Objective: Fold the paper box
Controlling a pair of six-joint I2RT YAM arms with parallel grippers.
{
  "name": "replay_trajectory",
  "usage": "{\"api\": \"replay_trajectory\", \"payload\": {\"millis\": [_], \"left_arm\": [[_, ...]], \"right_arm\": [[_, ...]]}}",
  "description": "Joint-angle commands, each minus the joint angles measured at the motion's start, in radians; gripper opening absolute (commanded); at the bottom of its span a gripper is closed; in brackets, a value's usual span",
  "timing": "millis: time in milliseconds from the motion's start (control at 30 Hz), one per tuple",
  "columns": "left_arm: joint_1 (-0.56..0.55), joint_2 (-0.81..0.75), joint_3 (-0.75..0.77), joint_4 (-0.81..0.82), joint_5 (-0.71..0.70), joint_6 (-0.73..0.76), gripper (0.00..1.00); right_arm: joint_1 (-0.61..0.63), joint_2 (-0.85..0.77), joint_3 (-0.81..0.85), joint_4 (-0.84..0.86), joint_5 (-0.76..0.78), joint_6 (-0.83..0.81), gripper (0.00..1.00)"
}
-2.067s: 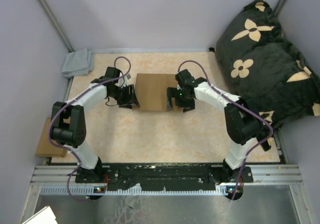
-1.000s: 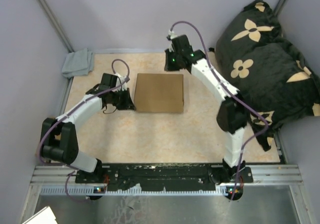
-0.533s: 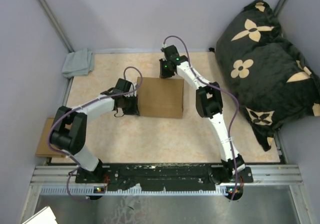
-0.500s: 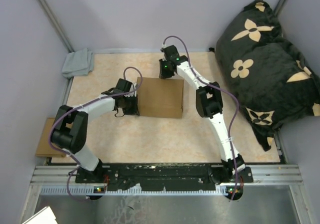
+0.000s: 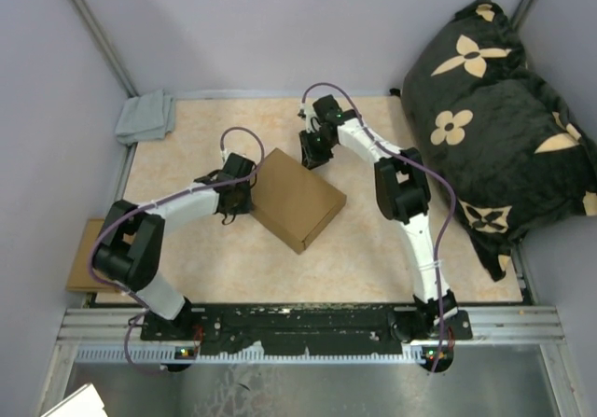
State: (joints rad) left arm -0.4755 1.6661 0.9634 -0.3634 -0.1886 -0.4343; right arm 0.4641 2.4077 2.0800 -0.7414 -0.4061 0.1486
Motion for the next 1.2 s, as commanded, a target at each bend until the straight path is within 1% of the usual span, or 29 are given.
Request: {"api": "replay_trajectory", "payload": {"millis": [0,67,133,233,300,433,567,633,700,800,867,900,967,1033,1100,1167], "left_arm": [[-0.05,-0.16,-0.085,0.271,0.001,-0.084,0.05],[-0.053,-0.217,-0.121,0.252,0.013,-0.079,0.08],[-0.053,-0.268,-0.145,0.193,0.011,-0.054,0.11],[-0.051,-0.331,-0.156,0.07,0.016,-0.033,0.12],[-0.051,-0.347,-0.15,-0.023,0.042,-0.048,0.11],[-0.052,-0.333,-0.164,-0.13,0.173,-0.11,0.1],[-0.053,-0.279,-0.186,-0.187,0.193,-0.214,0.07],[-0.052,-0.241,-0.192,-0.168,0.206,-0.24,0.07],[-0.053,-0.182,-0.172,-0.12,0.246,-0.261,0.07],[-0.062,-0.083,-0.066,-0.031,0.329,-0.303,0.07],[-0.075,-0.042,0.016,0.047,0.381,-0.327,0.08],[-0.079,-0.023,0.053,0.082,0.406,-0.338,0.08],[-0.086,0.012,0.118,0.101,0.426,-0.352,0.08],[-0.087,0.025,0.149,0.081,0.417,-0.348,0.08],[-0.087,0.007,0.133,0.05,0.395,-0.339,0.08],[-0.087,-0.036,0.083,0.014,0.365,-0.325,0.09]], "right_arm": [[0.108,-0.064,-0.009,-0.076,-0.113,0.075,0.25],[0.083,-0.064,0.008,-0.079,-0.012,0.137,0.25],[0.044,-0.094,-0.02,-0.054,0.066,0.216,0.24],[-0.019,-0.203,-0.186,0.013,0.196,0.304,0.24],[-0.054,-0.286,-0.304,0.044,0.29,0.32,0.24],[-0.082,-0.408,-0.474,0.058,0.375,0.299,0.24],[-0.077,-0.489,-0.599,0.089,0.342,0.294,0.24],[-0.058,-0.505,-0.64,0.113,0.294,0.286,0.24],[-0.01,-0.504,-0.646,0.123,0.225,0.254,0.24],[0.075,-0.505,-0.642,0.158,0.087,0.228,0.24],[0.118,-0.516,-0.658,0.216,-0.024,0.258,0.24],[0.132,-0.52,-0.667,0.243,-0.048,0.281,0.24],[0.143,-0.52,-0.684,0.271,-0.053,0.319,0.24],[0.143,-0.518,-0.694,0.262,-0.008,0.344,0.24],[0.139,-0.513,-0.689,0.218,0.061,0.333,0.24],[0.123,-0.517,-0.691,0.186,0.119,0.322,0.24]]}}
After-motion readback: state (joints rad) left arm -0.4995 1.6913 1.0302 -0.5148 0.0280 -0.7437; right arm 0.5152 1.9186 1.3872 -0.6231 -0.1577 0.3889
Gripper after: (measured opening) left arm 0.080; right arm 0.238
